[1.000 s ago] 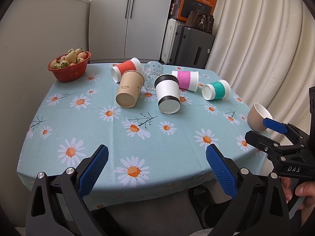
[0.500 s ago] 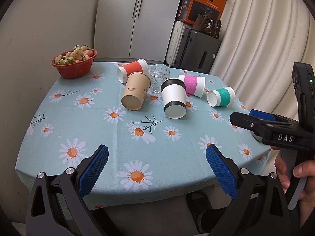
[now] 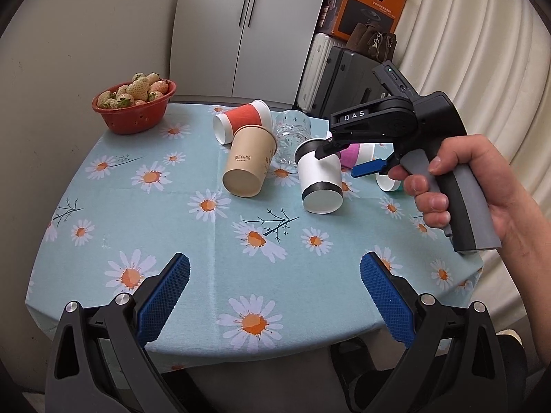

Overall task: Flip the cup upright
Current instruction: 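Move the right gripper to the tipped white-and-black cup and close on it, then lift the white-and-black cup with the right gripper and rotate it upright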

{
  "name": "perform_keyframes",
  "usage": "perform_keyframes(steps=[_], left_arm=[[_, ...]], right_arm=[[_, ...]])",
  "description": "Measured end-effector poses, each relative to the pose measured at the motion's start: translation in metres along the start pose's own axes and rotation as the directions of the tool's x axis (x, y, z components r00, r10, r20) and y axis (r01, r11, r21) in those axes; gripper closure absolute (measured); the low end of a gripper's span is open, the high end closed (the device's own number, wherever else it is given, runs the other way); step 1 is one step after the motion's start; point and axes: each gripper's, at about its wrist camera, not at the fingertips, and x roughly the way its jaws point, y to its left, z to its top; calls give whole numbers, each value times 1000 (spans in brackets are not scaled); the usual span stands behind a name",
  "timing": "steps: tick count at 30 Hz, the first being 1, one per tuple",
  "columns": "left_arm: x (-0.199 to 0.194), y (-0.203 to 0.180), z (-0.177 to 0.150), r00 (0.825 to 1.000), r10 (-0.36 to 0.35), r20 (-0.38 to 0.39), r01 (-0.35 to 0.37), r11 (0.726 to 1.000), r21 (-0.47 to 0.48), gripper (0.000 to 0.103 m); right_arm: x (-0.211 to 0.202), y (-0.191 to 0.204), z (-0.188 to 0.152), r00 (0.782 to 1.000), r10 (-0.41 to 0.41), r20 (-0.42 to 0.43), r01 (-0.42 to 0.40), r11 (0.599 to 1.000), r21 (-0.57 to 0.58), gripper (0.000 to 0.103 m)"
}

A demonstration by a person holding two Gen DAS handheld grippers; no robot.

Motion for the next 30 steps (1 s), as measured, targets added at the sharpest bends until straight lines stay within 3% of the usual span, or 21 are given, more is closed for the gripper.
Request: perform_keyframes(steps=[4,10,17,25,30], left_arm=[[2,-1,1,1000,-11,-6,11,1000,5,6],[2,-2,0,1000,-17,-11,17,1000,5,6],[2,1,0,1000,-9,-11,9,1000,-2,6],[0,8,0,1000,-5,-5,5,1000,-25,6],[-1,10,-1,1000,6,-7,-6,999,-32,6]], right_arm=[[17,3,10,999,-22,-42,23,999,28,41],[19,10,13,998,-37,-52,38,999,27,42],[3,10,3,999,2,-36,-1,999,34,42],[-40,11,-61,996,63,65,-59,996,-61,42],[-40,8,-109,995,85,46,-81,994,-76,42]])
